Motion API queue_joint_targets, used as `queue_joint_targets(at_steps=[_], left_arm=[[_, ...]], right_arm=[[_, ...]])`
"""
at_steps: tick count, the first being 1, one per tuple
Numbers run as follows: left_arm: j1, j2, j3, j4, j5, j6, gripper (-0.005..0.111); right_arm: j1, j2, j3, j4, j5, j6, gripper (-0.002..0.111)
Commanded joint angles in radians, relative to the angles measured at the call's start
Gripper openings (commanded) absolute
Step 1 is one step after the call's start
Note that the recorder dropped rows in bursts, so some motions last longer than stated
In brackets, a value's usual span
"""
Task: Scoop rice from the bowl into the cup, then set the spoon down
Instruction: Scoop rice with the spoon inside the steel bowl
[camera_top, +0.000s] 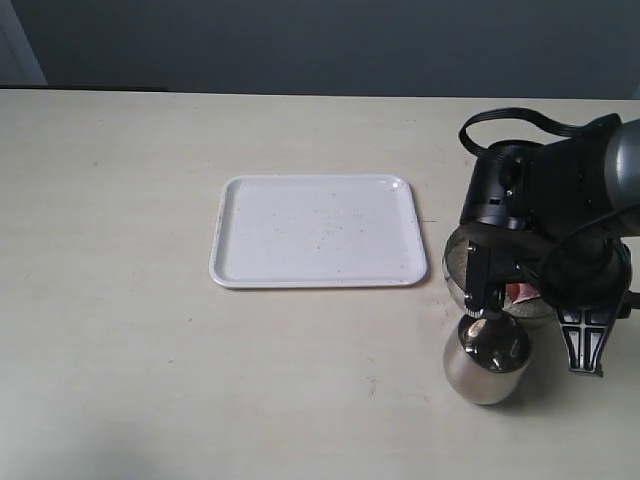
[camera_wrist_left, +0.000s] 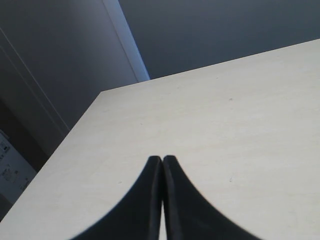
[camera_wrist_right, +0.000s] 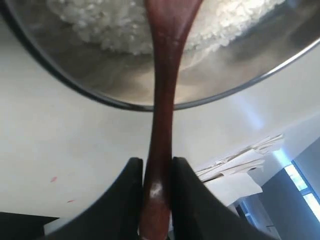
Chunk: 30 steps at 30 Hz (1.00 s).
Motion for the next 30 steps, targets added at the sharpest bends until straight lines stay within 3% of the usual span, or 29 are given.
queue_joint_targets(at_steps=[1,15,20,30], left_arm=[[-0.011,0.006,-0.002,-0.002,-0.011,-0.007,0.001],[-0.011,0.006,-0.002,-0.002,-0.011,-0.007,0.001],[-0.011,0.006,-0.002,-0.002,-0.011,-0.007,0.001],[-0.011,0.006,-0.002,-0.002,-0.011,-0.007,0.001]], right_arm=[[0.002,0.001,-0.004,0.011,0.001,-0.013,0.0],[0.002,0.001,-0.086,0.087,0.001,0.079,0.0],[0.002,0.001,-0.086,0.203,0.001,0.089,0.0],[0.0,-0.001,-0.086,0.172,0.001,0.164,0.0]])
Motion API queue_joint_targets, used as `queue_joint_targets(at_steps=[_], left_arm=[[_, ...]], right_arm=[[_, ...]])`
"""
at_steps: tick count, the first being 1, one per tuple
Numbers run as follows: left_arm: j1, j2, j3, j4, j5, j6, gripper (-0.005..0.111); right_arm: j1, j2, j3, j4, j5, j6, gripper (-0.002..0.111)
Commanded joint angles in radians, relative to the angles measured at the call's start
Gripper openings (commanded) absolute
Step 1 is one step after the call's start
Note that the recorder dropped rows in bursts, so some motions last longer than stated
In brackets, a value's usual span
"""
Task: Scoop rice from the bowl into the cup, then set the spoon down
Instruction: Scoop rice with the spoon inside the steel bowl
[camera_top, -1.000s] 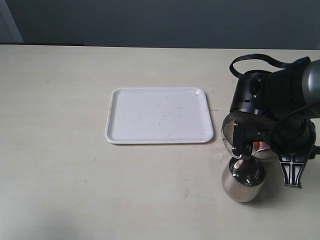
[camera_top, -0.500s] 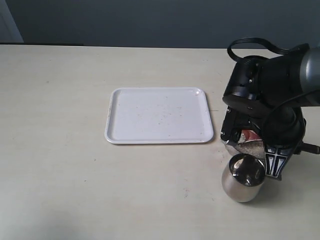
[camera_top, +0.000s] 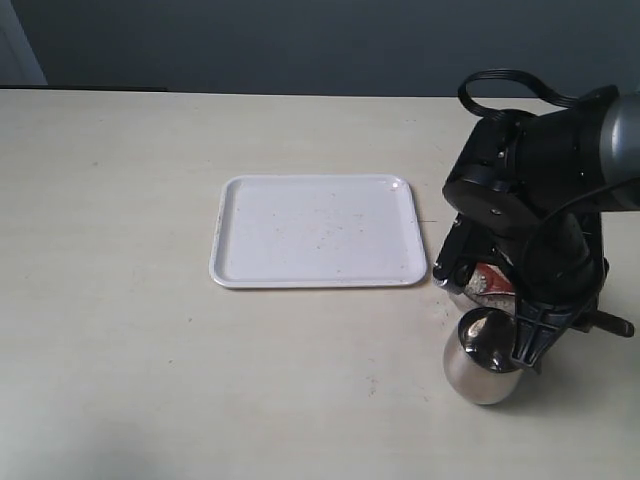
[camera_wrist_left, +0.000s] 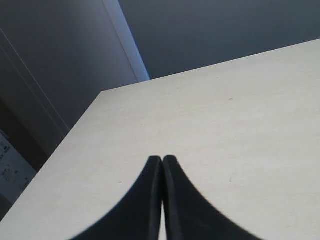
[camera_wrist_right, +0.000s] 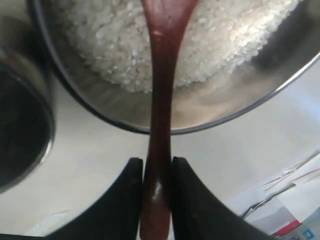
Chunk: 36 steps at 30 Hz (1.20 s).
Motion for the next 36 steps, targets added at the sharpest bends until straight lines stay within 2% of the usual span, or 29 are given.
queue_joint_targets(at_steps=[1,6,15,27,36], left_arm=[[-0.011,0.006,-0.002,-0.002,-0.011,-0.007,0.001],[-0.011,0.006,-0.002,-0.002,-0.011,-0.007,0.001],[-0.011,0.006,-0.002,-0.002,-0.011,-0.007,0.001],[-0.011,0.006,-0.002,-0.002,-0.011,-0.007,0.001],[-0.011,0.006,-0.002,-0.002,-0.011,-0.007,0.001]], right_arm=[[-0.002,-0.003,-0.004,-0.023,-0.003,0.025,0.0],[-0.013,-0.024,-0.004,-0.027,-0.003,0.025,0.0],[-0.152,-0.077,-0.004,0.036,-0.003,0.025,0.0],[-0.152,-0.128,-0.004,0.191,-0.003,-0.03,0.0],[-0.152,-0.2,-0.004,0.229,-0.003,-0.03,0.0]])
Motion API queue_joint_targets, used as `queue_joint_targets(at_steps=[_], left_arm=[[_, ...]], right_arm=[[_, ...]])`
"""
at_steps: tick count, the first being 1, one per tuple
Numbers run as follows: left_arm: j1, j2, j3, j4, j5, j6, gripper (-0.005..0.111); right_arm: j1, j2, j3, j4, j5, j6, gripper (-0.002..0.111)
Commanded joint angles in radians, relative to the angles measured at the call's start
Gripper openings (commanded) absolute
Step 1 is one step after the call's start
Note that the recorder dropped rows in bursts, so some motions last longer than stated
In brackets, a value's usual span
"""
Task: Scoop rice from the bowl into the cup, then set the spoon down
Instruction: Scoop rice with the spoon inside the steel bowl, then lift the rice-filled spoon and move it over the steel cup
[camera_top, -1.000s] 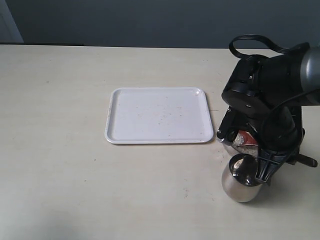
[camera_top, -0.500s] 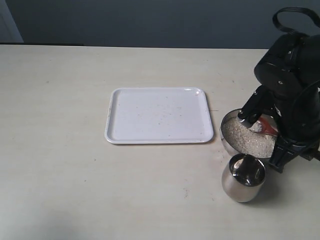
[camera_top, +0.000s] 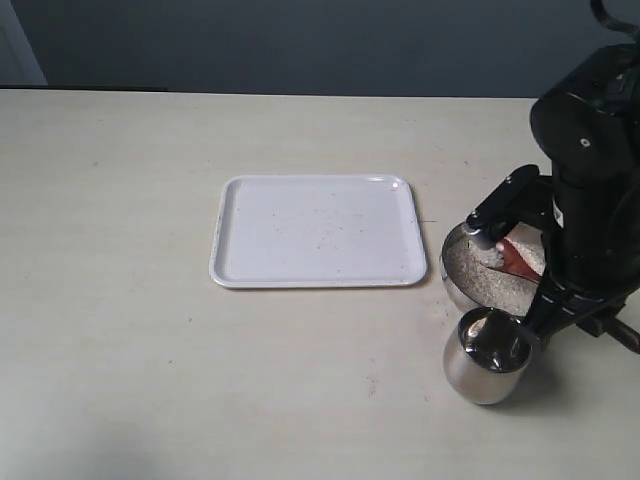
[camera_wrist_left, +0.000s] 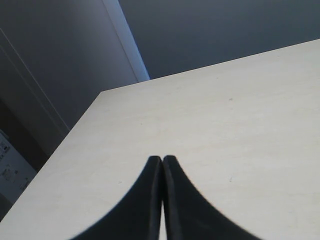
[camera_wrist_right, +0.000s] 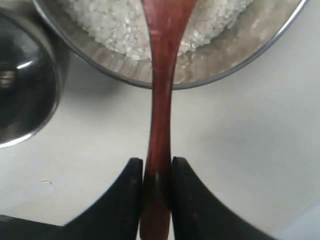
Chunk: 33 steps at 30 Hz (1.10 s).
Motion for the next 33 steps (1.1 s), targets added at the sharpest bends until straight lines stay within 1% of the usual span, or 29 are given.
queue_joint_targets(at_steps=[1,8,19,28,33], left_arm=[[-0.011,0.006,-0.002,-0.002,-0.011,-0.007,0.001],[-0.011,0.006,-0.002,-0.002,-0.011,-0.007,0.001],[-0.011,0.006,-0.002,-0.002,-0.011,-0.007,0.001],[-0.011,0.006,-0.002,-0.002,-0.011,-0.007,0.001],[-0.011,0.006,-0.002,-0.002,-0.011,-0.007,0.001]], right_arm=[[-0.006,-0.047,-0.004,0.016,-0.003,-0.005,0.0],[-0.006,-0.102,-0.002,0.074,-0.003,-0.005,0.0],[-0.006,-0.105,0.0,0.09,-0.003,-0.008,0.0],[-0.006,-0.114,0.099,0.07,-0.003,-0.026,0.0],[-0.006,-0.133,0.106,0.095,-0.003,-0.026,0.0]])
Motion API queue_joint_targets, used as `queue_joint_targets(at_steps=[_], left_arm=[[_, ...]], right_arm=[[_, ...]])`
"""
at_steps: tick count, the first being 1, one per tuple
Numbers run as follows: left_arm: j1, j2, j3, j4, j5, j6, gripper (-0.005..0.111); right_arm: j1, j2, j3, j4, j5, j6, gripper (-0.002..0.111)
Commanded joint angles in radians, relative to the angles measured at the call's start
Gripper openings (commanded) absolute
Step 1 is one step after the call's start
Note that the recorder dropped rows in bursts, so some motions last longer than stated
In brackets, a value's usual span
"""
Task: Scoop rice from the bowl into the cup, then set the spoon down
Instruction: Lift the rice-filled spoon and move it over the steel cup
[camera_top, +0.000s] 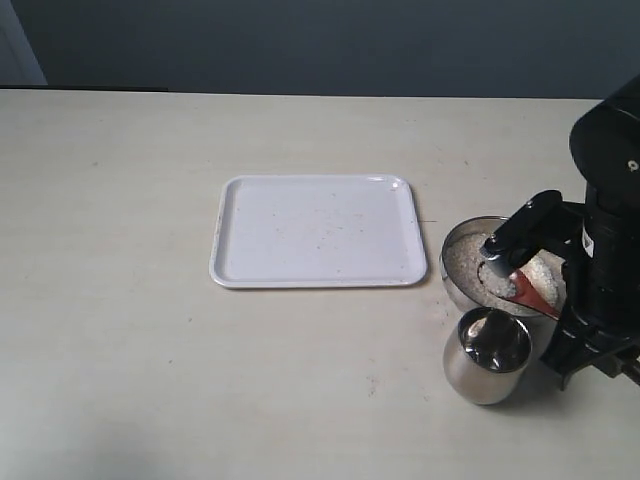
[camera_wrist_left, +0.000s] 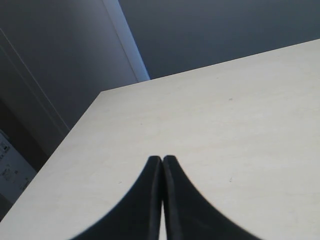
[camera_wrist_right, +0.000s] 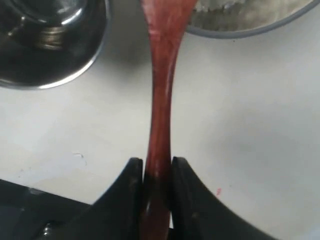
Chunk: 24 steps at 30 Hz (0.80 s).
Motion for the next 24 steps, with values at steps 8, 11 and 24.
queue_joint_targets(at_steps=[8,11,24], left_arm=[[-0.011,0.006,-0.002,-0.002,-0.011,-0.007,0.001],[-0.011,0.006,-0.002,-0.002,-0.011,-0.007,0.001],[-0.011,0.006,-0.002,-0.002,-0.011,-0.007,0.001]], right_arm=[[-0.006,-0.114,0.009,0.05,-0.003,-0.007,0.0],[-0.006,-0.15,0.04,0.07,-0.003,-0.007,0.0],[-0.006,-0.263,0.129,0.171,-0.003,0.007,0.0]])
